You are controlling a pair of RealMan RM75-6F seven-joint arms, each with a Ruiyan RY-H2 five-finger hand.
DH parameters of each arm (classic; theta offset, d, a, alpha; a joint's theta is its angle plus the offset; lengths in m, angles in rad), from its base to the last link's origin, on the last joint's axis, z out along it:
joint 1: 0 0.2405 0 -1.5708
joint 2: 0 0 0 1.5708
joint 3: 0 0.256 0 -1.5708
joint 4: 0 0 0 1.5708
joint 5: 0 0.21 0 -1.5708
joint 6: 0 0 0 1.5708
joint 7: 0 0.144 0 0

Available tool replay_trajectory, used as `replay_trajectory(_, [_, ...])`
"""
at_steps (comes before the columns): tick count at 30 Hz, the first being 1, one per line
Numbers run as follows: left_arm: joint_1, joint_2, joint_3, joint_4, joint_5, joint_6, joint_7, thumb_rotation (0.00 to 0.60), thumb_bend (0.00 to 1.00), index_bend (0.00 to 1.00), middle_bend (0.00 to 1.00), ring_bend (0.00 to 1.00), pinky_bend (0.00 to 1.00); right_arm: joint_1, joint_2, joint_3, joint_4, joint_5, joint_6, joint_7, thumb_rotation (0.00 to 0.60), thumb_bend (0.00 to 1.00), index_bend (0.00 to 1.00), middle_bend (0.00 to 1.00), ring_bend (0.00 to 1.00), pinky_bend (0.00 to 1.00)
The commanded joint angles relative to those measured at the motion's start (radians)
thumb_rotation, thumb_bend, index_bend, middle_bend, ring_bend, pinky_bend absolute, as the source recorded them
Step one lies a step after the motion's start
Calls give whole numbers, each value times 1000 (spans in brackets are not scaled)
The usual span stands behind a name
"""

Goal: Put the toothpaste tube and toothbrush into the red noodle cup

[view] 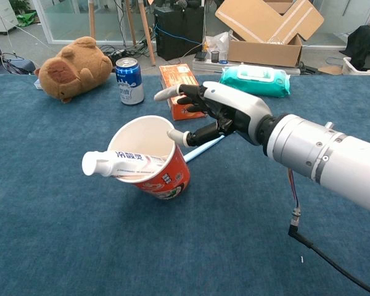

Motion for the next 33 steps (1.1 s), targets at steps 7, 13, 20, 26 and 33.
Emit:
replay_trajectory(7, [-1,1,1,-3,2,-1,2,600,0,0,0,0,0,-3,3,-1,2,10,-4,-3,600,284,202,0,0,52])
replay_trajectory(13, [-1,2,2,-5,2,-1,2,600,0,0,0,0,0,-9,7,-1,9,25,-6,-5,600,284,202,0,0,52])
replay_trajectory(20, [-2,1,2,-6,2,-3,3,600,0,0,0,0,0,-22,14,-6,17,39,-7,-4,600,284,202,0,0,52])
replay_trajectory(26, [-4,0,2,-9,2,-6,6,600,0,0,0,0,0,-34,17,-11,23,41,-3,4,600,286,202,0,0,52])
replay_trajectory(33, [-4,-1,4,-9,2,-10,8,600,0,0,0,0,0,-46,19,-17,28,37,1,17,600,287,202,0,0,52])
